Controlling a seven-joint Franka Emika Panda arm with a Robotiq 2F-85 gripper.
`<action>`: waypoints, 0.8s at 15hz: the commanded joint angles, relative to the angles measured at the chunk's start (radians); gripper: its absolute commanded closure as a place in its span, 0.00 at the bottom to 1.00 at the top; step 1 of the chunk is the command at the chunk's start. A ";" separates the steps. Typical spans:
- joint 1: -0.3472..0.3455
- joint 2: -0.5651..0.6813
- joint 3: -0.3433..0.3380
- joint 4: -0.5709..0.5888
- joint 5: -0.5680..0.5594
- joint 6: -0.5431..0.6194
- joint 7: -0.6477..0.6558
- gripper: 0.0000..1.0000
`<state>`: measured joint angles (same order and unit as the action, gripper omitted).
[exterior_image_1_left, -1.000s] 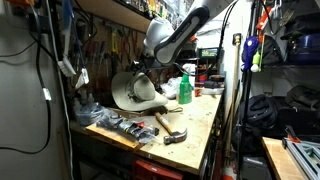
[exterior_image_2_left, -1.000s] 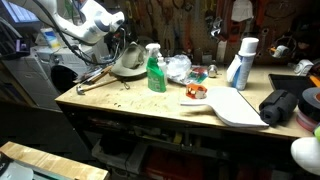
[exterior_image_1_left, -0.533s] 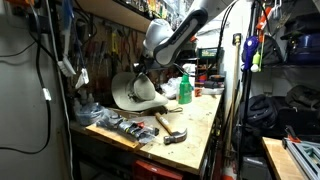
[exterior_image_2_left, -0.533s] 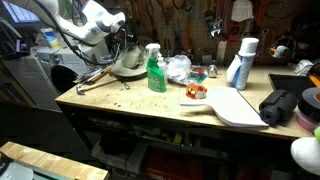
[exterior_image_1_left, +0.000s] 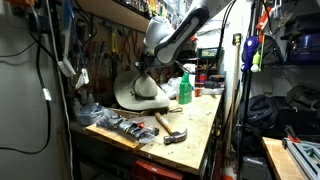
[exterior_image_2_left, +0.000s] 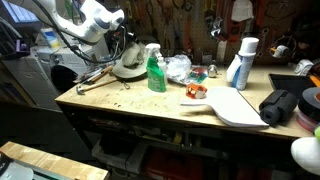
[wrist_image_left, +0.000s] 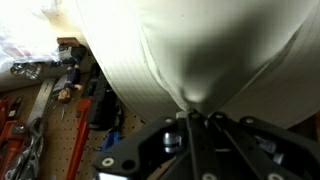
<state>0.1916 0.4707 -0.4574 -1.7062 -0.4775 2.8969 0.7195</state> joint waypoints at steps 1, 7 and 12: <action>0.085 -0.081 -0.089 -0.080 -0.087 -0.003 0.072 0.99; 0.124 -0.221 -0.093 -0.215 -0.139 0.024 0.021 0.99; 0.147 -0.360 -0.109 -0.353 -0.213 0.031 0.004 0.99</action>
<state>0.3167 0.2320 -0.5474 -1.9301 -0.6201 2.9031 0.7333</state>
